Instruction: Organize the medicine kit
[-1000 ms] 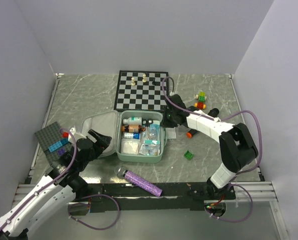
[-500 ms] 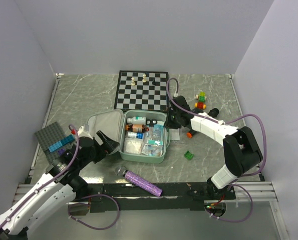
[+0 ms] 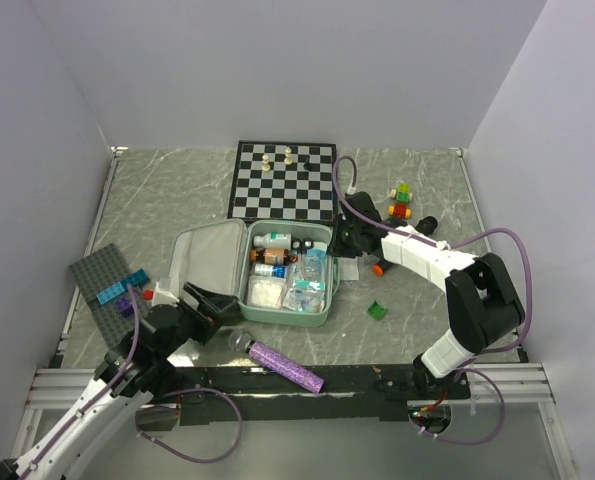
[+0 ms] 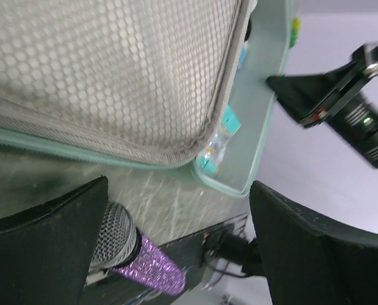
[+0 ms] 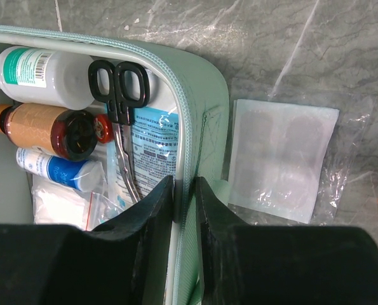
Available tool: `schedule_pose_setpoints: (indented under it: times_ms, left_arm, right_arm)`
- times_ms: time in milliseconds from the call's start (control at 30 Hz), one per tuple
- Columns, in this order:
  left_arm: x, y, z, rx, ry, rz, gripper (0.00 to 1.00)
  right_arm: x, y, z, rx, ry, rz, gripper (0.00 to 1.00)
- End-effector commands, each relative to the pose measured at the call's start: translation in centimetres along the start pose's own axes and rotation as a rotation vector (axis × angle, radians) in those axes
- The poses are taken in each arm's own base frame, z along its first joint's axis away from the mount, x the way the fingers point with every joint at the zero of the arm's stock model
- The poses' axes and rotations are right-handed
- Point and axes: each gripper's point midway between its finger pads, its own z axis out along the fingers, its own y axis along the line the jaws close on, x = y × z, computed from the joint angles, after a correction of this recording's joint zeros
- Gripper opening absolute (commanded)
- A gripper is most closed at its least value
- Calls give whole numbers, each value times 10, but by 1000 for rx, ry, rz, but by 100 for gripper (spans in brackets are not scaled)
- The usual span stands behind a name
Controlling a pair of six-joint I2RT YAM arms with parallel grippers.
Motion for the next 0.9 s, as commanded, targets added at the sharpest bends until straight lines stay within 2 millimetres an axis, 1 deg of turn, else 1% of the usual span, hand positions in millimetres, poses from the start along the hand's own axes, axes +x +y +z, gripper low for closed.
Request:
schedule_pose_setpoints:
  times_ms: [0, 67, 100, 167, 267, 367, 433, 500, 533, 567, 600, 733, 867]
  left_arm:
    - [-28, -15, 0, 96, -156, -125, 96]
    - [-42, -18, 2, 108, -233, -125, 96]
    - [-46, -14, 5, 85, -254, -117, 96]
    - [-48, -7, 13, 33, -269, -96, 96]
    - [-48, -3, 23, -43, -265, -42, 96]
    - [-57, -14, 27, -59, -303, 35, 97]
    - [-66, -33, 24, -5, -343, 87, 96]
    - [-74, -58, 16, 79, -384, 134, 97]
    - [-79, -70, 11, 126, -407, 164, 97]
    - [-83, -92, 0, 209, -439, 236, 97]
    - [-84, -101, -5, 244, -449, 266, 97]
    - [-87, -125, -20, 304, -469, 383, 97]
    - [-95, -150, -39, 350, -517, 475, 96]
  right_arm:
    - [17, -13, 2, 21, 43, -14, 25]
    - [17, -13, 2, 15, 39, -13, 25]
    - [16, -12, 1, 12, 38, -13, 25]
    - [15, -12, 1, 9, 34, -9, 25]
    - [15, -10, 0, 3, 33, -9, 25]
    - [15, -10, -1, -1, 30, -14, 25]
    - [15, -10, -1, -4, 28, -15, 25]
    - [16, -10, -1, -7, 29, -15, 25]
    - [18, -10, 0, -6, 32, -15, 25]
    - [19, -10, 0, -12, 32, -15, 25]
    - [20, -10, 1, -13, 36, -15, 25]
    - [20, -8, 1, -20, 37, -22, 25]
    - [19, -8, -1, -23, 32, -30, 26]
